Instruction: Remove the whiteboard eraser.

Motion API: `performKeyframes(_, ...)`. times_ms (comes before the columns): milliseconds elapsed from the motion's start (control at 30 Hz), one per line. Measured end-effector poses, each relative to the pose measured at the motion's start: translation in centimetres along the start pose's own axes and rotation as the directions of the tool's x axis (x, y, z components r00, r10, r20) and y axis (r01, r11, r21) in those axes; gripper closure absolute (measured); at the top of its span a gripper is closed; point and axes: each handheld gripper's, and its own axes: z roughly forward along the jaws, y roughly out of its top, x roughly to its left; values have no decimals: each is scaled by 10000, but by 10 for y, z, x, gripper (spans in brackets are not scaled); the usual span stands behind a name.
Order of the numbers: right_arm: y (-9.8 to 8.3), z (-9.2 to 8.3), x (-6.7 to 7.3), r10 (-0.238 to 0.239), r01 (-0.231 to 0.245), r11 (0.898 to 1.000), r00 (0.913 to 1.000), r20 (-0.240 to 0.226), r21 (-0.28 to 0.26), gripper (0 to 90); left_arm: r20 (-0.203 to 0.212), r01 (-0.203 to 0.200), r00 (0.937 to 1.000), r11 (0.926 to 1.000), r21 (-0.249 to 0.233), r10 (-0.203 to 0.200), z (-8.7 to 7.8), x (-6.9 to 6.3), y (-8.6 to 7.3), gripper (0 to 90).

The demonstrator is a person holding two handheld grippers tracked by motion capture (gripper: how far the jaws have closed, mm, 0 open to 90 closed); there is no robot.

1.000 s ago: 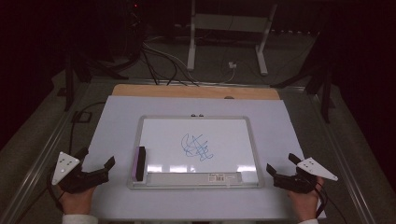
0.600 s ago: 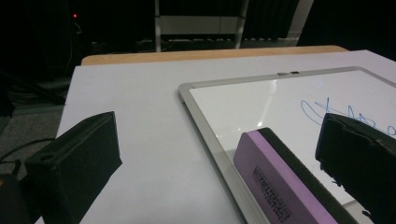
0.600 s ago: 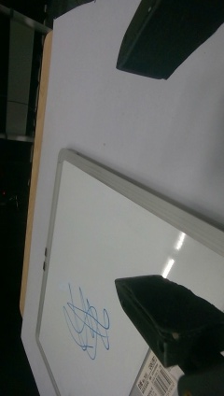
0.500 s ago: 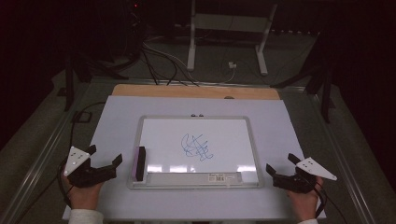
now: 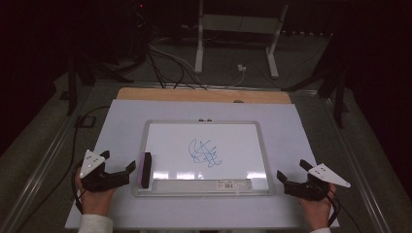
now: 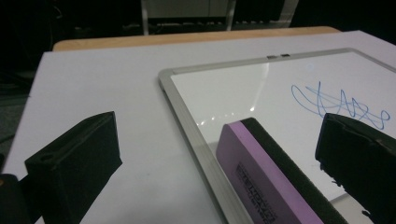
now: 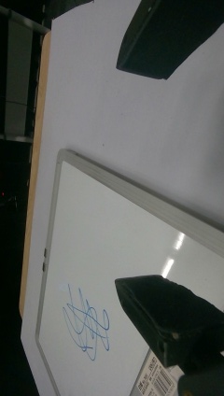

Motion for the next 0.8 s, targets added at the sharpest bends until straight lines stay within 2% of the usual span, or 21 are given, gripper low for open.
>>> performKeyframes(467, 0, 1, 1, 6, -6, 10000, 10000, -18, 4, 0, 361, 27, 9993, 9987, 512, -45, 9, -8, -6, 13)
performKeyframes(800, 0, 1, 0, 30, -30, 10000, 10000, -36, 3, 0, 498, 30, 9987, 9948, 1016, -81, 14, -14, -13, 38)
